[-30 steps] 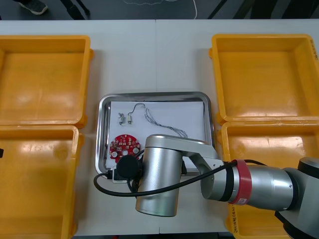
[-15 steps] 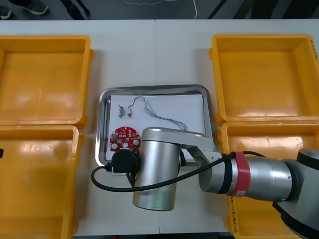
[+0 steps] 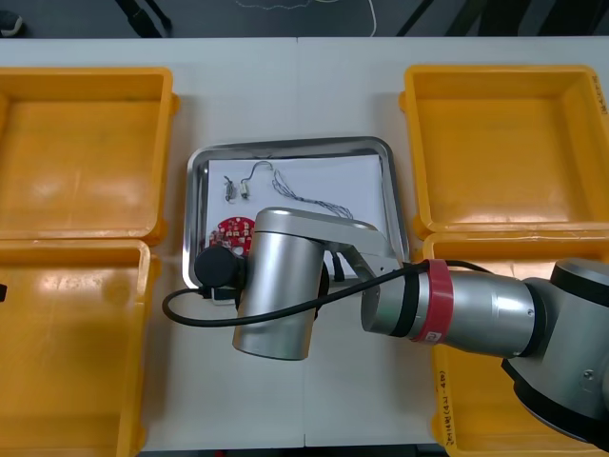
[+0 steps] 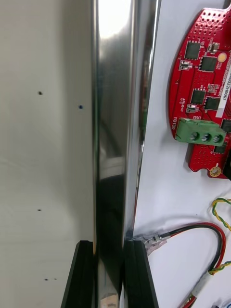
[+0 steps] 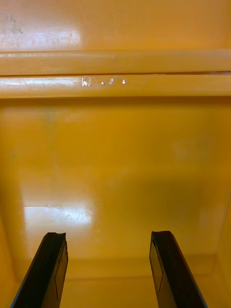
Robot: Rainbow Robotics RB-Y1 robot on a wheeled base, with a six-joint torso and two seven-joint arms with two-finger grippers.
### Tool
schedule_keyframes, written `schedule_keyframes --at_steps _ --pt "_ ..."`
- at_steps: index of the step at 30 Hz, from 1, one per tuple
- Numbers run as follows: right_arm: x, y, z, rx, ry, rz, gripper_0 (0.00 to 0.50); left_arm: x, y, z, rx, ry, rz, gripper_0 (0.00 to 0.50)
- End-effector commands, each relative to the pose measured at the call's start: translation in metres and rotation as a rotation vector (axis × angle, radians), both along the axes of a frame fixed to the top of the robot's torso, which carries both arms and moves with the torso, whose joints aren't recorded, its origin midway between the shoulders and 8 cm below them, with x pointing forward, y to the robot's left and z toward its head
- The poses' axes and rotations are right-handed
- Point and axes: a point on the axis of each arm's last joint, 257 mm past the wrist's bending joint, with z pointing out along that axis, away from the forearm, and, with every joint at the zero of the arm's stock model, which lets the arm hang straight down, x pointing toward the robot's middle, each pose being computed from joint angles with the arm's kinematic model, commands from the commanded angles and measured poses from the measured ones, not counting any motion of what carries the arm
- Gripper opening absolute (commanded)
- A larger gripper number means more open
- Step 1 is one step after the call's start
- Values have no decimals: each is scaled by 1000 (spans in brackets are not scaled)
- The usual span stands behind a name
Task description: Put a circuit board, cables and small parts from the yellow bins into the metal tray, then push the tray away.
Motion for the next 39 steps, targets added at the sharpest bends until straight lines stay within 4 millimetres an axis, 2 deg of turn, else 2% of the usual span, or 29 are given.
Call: schedule_keyframes --at_steps 1,14,20,39 --pt "18 23 37 21 -61 46 0 11 -4 10 38 -41 -80 500" --pt "54 17 67 -16 -106 30 0 11 -4 10 38 -41 -80 500" --pt "71 21 79 -9 -107 21 0 11 -4 10 38 -41 -80 500" --pt "114 24 104 -22 -162 -8 0 11 -4 10 38 -41 -80 500"
